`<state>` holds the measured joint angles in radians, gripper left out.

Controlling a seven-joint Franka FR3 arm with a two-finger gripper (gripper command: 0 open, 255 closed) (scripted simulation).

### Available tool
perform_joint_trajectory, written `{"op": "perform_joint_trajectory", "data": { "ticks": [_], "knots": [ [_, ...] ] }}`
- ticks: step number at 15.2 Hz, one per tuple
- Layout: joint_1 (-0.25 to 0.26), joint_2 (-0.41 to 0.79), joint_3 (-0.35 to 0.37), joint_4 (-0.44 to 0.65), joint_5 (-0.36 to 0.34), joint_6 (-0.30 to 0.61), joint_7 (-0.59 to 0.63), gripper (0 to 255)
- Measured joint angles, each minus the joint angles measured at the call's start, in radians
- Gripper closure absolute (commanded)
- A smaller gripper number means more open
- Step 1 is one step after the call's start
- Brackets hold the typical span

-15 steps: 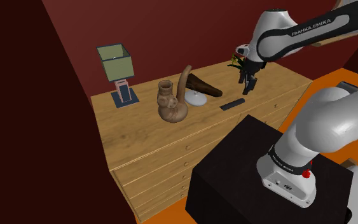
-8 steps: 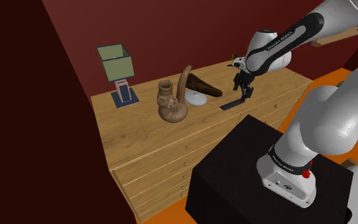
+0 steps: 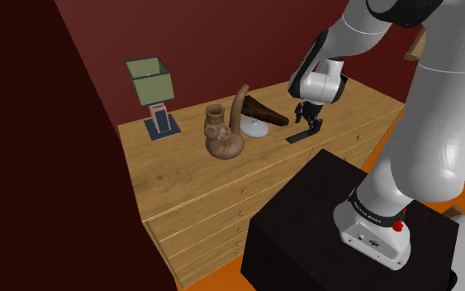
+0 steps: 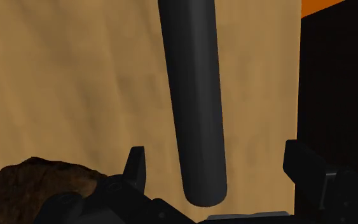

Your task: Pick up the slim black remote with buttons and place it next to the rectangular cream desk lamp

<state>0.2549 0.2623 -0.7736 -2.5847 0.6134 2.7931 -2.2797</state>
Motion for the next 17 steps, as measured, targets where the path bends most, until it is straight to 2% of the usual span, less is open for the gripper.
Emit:
{"op": "perform_joint_trajectory", "data": {
  "ticks": [2, 7, 9, 14, 15, 17],
  "knots": [
    [-0.07, 0.051, 0.083, 0.028, 0.093, 0.013, -0.09, 0],
    [-0.178, 0.139, 0.211, 0.073, 0.24, 0.044, -0.212, 0],
    [-0.198, 0.156, 0.236, 0.08, 0.27, 0.053, -0.236, 0],
    [-0.204, 0.163, 0.245, 0.085, 0.279, 0.055, -0.242, 0],
    [-0.204, 0.163, 0.245, 0.085, 0.279, 0.055, -0.242, 255],
    [-0.204, 0.16, 0.243, 0.083, 0.279, 0.054, -0.241, 255]
  ]
}}
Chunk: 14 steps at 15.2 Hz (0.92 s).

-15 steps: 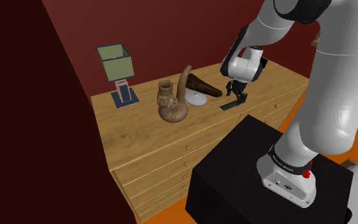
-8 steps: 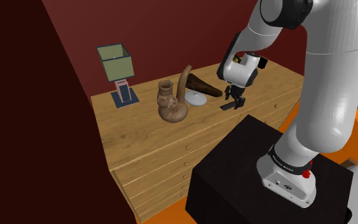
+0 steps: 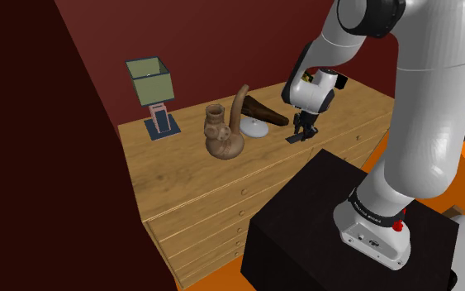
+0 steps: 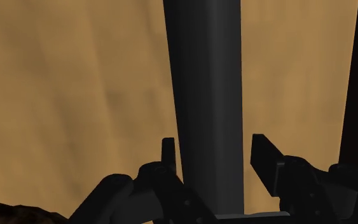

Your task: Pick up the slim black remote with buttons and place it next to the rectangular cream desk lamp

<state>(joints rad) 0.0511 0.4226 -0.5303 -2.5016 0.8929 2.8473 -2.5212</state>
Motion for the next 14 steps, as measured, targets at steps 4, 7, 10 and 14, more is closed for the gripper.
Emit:
{"op": "perform_joint_trajectory", "data": {
  "ticks": [4, 7, 10, 14],
  "knots": [
    [0.0, -0.001, -0.001, -0.001, 0.0, -0.001, 0.001, 255],
    [0.0, -0.002, -0.001, -0.001, -0.001, -0.001, 0.001, 255],
    [0.021, -0.016, -0.025, -0.008, -0.029, -0.009, 0.024, 255],
    [0.087, -0.075, -0.109, -0.035, -0.125, -0.033, 0.097, 255]
  ]
}}
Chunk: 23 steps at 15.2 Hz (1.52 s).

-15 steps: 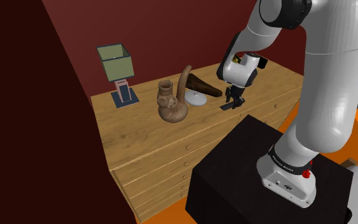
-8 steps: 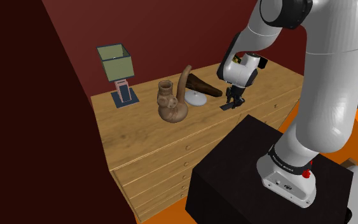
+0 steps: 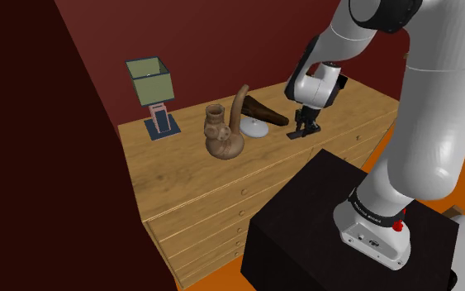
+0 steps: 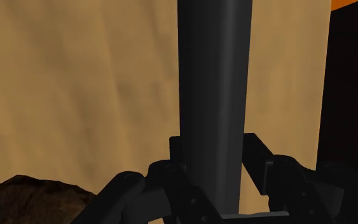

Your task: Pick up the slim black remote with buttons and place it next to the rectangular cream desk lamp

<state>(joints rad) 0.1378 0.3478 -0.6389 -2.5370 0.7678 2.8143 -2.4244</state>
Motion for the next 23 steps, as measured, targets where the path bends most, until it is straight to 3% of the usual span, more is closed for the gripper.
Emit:
{"op": "perform_joint_trajectory", "data": {
  "ticks": [8, 12, 15, 17, 20, 23],
  "knots": [
    [0.164, -0.134, -0.209, -0.041, -0.257, -0.059, 0.196, 255],
    [0.257, -0.226, -0.333, -0.059, -0.439, -0.092, 0.33, 255],
    [0.299, -0.293, -0.398, -0.06, -0.581, -0.12, 0.433, 255],
    [0.31, -0.347, -0.424, -0.058, -0.69, -0.145, 0.512, 255],
    [0.283, -0.437, -0.421, -0.053, -0.849, -0.195, 0.624, 255],
    [0.249, -0.494, -0.394, -0.045, -0.932, -0.24, 0.685, 255]
  ]
}}
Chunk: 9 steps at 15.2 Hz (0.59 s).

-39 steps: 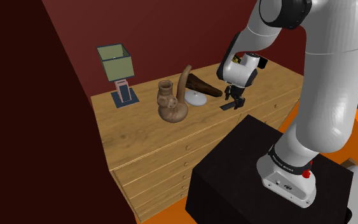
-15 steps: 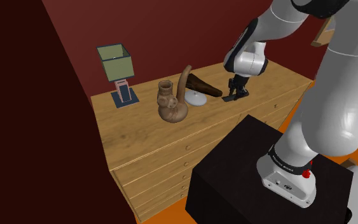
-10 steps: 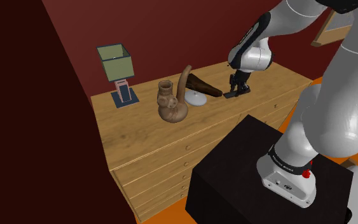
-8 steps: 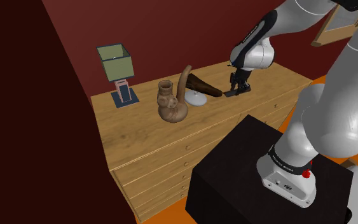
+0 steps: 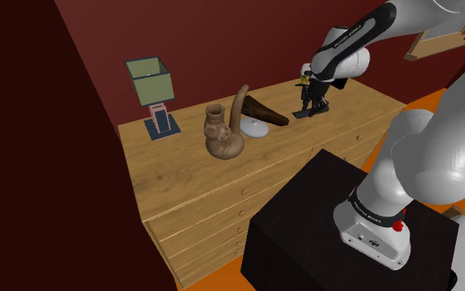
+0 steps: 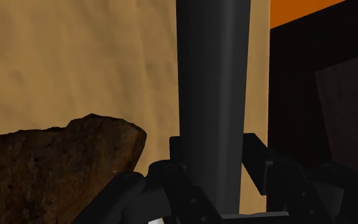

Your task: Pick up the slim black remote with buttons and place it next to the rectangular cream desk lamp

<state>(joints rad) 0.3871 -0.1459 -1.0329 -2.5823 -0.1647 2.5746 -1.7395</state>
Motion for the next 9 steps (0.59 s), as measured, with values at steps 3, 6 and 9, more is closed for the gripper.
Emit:
{"op": "perform_joint_trajectory", "data": {
  "ticks": [3, 6, 9],
  "knots": [
    [-0.035, -0.058, 0.041, 0.012, -0.068, -0.054, 0.058, 255],
    [-0.068, -0.11, 0.074, 0.028, -0.116, -0.113, 0.091, 255],
    [-0.095, -0.157, 0.104, 0.043, -0.148, -0.167, 0.114, 255]
  ]
}}
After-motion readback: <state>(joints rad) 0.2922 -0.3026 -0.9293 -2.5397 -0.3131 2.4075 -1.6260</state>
